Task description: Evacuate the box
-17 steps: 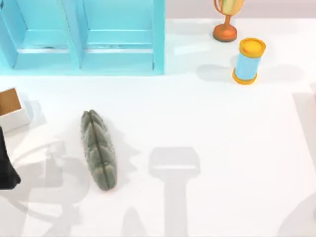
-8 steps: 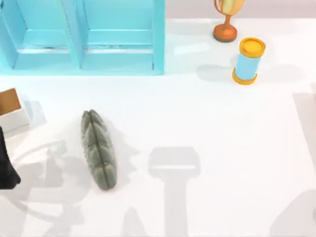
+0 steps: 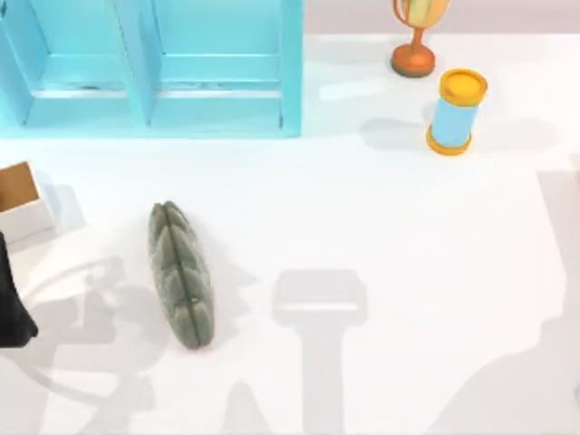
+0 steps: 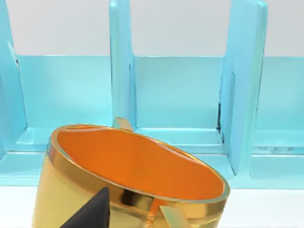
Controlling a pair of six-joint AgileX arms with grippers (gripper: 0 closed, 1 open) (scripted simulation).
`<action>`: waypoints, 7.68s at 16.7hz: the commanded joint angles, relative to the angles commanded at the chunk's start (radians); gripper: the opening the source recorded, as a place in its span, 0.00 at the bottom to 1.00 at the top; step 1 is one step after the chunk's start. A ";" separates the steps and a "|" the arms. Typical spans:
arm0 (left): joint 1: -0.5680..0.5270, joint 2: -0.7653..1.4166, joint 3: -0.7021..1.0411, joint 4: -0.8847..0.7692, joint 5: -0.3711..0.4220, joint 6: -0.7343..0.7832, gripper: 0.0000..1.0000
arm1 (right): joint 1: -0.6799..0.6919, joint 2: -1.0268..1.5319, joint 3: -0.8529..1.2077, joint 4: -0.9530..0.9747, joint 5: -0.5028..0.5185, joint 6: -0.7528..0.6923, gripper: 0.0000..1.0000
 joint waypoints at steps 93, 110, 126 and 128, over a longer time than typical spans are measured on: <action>0.000 0.000 0.000 0.000 0.000 0.000 1.00 | 0.905 -0.054 -0.157 -0.158 0.060 0.925 1.00; 0.000 0.000 0.000 0.000 0.000 0.000 1.00 | 0.130 0.285 0.490 -0.464 0.054 0.174 1.00; 0.000 0.000 0.000 0.000 0.000 0.000 1.00 | 0.134 0.328 0.165 -0.097 0.054 0.180 1.00; 0.000 0.000 0.000 0.000 0.000 0.000 1.00 | 0.135 0.329 0.156 -0.086 0.054 0.180 1.00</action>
